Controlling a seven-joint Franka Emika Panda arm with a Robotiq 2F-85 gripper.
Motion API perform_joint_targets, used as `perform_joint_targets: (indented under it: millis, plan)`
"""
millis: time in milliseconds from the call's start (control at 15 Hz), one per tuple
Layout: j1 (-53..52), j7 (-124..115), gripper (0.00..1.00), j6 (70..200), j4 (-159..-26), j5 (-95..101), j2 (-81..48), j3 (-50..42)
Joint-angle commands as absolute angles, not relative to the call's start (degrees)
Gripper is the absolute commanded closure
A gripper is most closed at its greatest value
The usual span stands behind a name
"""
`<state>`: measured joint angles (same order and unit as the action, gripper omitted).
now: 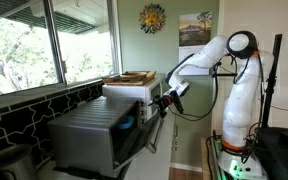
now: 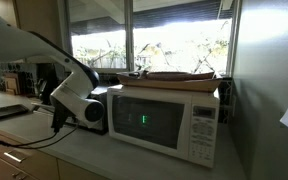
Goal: Open the oven door then put the blue bowl in it then close it
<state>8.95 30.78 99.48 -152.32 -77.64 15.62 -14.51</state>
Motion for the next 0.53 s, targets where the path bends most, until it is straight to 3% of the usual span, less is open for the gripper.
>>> perform_joint_targets:
  millis: [0, 467]
  plan:
    - [10.72, 29.61, 0.00, 101.39, -154.52, -84.22, 20.57, -12.26]
    - [12.47, 28.97, 0.00, 102.57, -155.26, -89.85, 25.80, -9.72]
